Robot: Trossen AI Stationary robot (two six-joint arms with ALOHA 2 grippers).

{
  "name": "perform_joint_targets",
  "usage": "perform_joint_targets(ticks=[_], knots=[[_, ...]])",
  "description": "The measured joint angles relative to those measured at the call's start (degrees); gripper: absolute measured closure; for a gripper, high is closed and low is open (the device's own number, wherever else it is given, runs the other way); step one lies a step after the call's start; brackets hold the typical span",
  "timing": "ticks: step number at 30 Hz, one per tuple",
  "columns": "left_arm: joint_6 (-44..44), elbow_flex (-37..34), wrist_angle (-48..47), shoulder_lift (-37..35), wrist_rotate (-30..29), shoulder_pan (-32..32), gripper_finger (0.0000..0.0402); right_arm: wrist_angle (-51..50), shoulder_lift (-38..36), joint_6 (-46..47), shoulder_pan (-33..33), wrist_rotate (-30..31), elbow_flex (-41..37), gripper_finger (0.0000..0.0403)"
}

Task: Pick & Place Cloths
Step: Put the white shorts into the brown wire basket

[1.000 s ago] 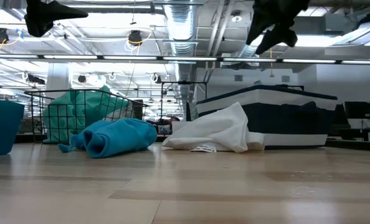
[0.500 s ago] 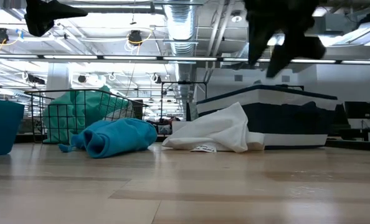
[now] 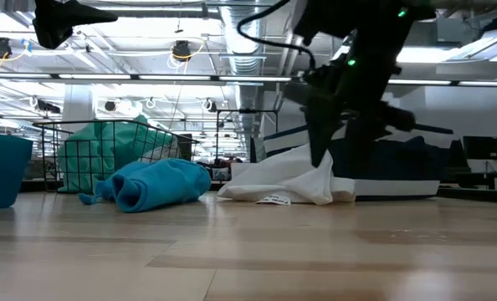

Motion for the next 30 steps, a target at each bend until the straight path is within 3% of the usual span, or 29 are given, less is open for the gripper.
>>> perform_joint_targets(ticks=[3,5,11,19,30], knots=[[0.0,0.0,0.0,0.0,0.0,0.0,0.0101,1.6,0.7,-2.5,-1.5,0.4,0.0,0.0176],[0.0,0.0,-0.1,0.0,0.0,0.0,0.0101,3.2,0.7,-4.1,-2.3,0.3,0.0,0.0205],[0.0,0.0,-0.1,0.0,0.0,0.0,0.0101,6.1,0.6,-9.1,-3.7,-1.4,0.0,0.0380],[3.8,0.0,0.5,0.0,0.6,0.0,0.0101,5.2,-0.1,-15.3,-3.2,-2.8,6.3,0.0398],[17.3,0.0,6.5,0.0,1.7,2.4,0.0101,-5.0,-0.2,-27.2,-2.5,-0.8,25.1,0.0402]])
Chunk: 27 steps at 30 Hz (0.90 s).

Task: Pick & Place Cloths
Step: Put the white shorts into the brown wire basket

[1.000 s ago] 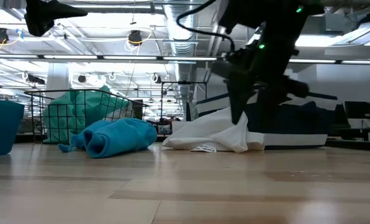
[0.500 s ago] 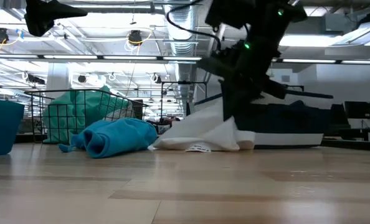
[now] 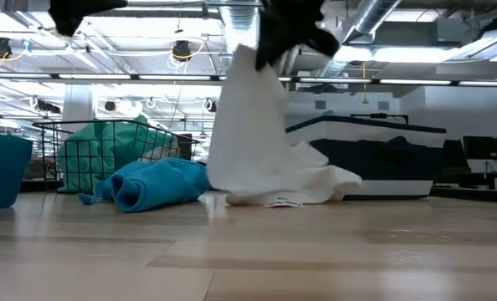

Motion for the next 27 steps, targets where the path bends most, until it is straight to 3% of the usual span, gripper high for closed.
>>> perform_joint_targets(ticks=[8,16,27], knots=[[15.5,0.0,6.9,0.7,10.2,7.6,0.0101,0.6,0.0,-7.9,0.2,0.0,10.1,0.0402],[23.8,0.0,12.7,9.4,22.3,15.6,0.0101,1.7,0.0,-10.8,0.1,0.0,14.1,0.0403],[27.7,0.0,26.6,22.0,28.0,23.0,0.0090,3.3,0.0,-11.9,0.6,-0.6,16.0,0.0403]])
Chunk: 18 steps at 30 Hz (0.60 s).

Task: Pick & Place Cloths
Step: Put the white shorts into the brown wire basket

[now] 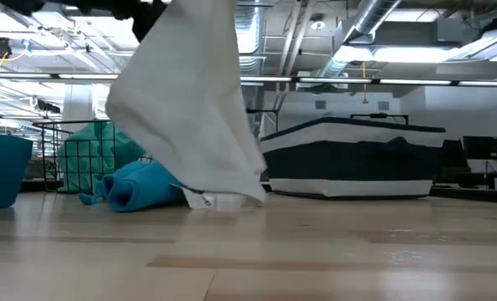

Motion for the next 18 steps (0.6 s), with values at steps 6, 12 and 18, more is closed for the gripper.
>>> perform_joint_targets(ticks=[6,12,18], knots=[[-0.4,0.0,2.1,4.0,0.4,2.7,0.0069,4.2,0.0,-1.5,1.2,-1.2,0.0,0.0403],[-1.4,0.0,7.2,7.9,4.1,5.3,0.0066,9.2,0.0,-3.1,2.2,-4.6,0.0,0.0403],[-7.5,0.0,7.6,10.5,7.2,7.3,0.0092,14.6,0.0,-6.6,3.5,-9.1,0.0,0.0403]])
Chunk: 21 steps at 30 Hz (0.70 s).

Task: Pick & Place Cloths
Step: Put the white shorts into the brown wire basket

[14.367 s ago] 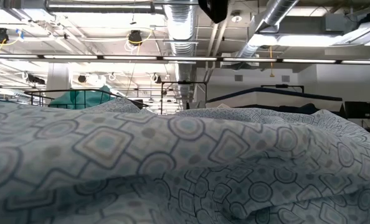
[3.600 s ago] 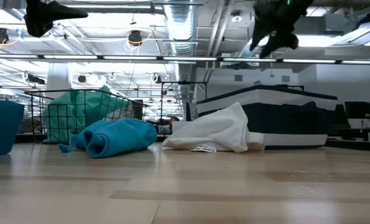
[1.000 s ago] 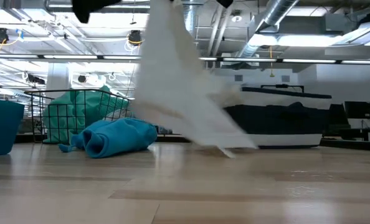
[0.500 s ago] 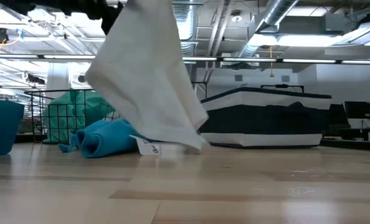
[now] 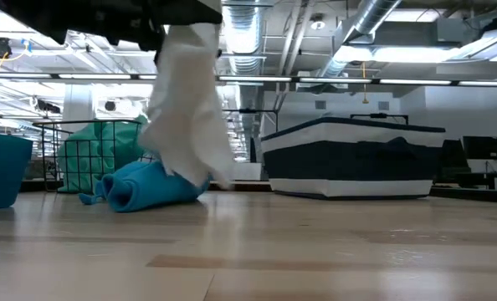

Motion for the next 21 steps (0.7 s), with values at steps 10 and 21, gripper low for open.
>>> perform_joint_targets(ticks=[10,21], knots=[[-3.8,3.1,0.7,0.6,0.6,0.2,0.0286,0.7,0.0,-0.8,0.5,-1.3,0.0,0.0403],[-1.2,10.2,0.1,-3.7,-0.9,2.2,0.0401,2.0,-1.5,-3.9,0.4,-1.4,-0.1,0.0395]])
